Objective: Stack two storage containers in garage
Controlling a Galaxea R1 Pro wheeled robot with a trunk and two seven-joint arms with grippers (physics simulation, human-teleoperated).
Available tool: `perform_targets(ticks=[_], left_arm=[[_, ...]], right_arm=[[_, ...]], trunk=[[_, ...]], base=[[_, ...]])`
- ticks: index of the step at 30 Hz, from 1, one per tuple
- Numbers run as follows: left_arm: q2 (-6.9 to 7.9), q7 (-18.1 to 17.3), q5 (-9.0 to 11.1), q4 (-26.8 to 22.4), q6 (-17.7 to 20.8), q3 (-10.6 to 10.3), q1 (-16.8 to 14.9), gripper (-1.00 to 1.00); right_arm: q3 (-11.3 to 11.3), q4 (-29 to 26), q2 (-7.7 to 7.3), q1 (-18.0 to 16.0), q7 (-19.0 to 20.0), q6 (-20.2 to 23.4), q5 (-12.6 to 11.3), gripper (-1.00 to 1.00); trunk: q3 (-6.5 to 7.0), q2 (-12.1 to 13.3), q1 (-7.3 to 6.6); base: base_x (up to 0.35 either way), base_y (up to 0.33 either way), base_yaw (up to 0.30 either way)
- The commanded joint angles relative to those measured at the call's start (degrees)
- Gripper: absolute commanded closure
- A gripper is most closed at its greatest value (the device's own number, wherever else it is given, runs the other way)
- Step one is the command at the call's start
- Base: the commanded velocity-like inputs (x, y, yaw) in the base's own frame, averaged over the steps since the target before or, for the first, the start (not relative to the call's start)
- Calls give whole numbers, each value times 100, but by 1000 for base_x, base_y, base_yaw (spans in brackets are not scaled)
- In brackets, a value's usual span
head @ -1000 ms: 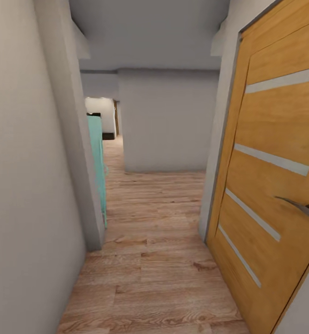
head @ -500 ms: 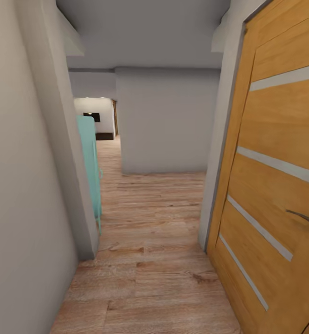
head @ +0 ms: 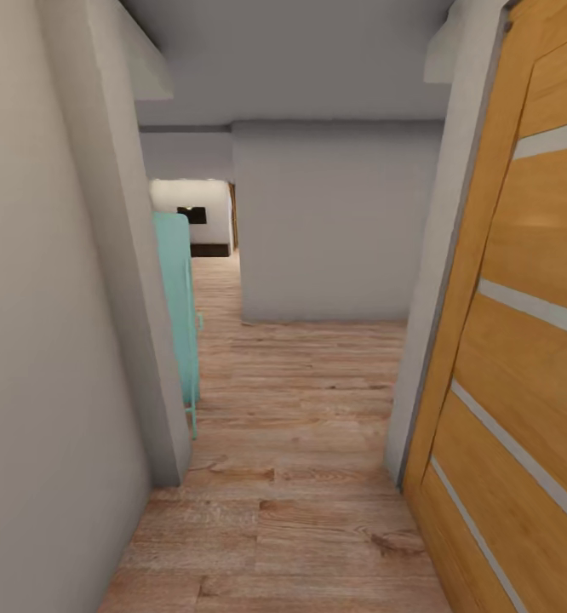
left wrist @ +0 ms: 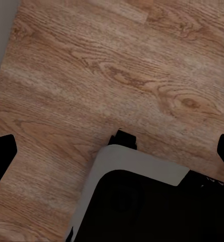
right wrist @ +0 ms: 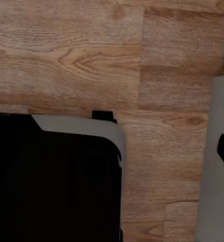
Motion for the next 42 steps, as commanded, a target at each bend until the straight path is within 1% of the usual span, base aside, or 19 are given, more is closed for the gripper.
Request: perform_targets(ticks=[1,19,27,42], left_arm=[[-1,7,12,4,-16,20,-4,-100],[8,7,12,4,-6,20,-4,-100],[8,7,12,4,-13,20,-4,-100],[8,7,12,4,-11,20,-4,-100]], right_arm=[[53,16,0,-8,8,-35,-53,-100],[77,11,-3,-8,45,-42,-41,-100],[69,11,6,-8,-21,-42,-41,-100],[77,11,5,-8,-25,-38,-49,-100]], trunk=[[-7,-5,4],[-7,-5,4],[-7,-5,4],[-7,-5,4]], base=[[314,-19,18],[321,-2,2],[323,0,0],[323,0,0]])
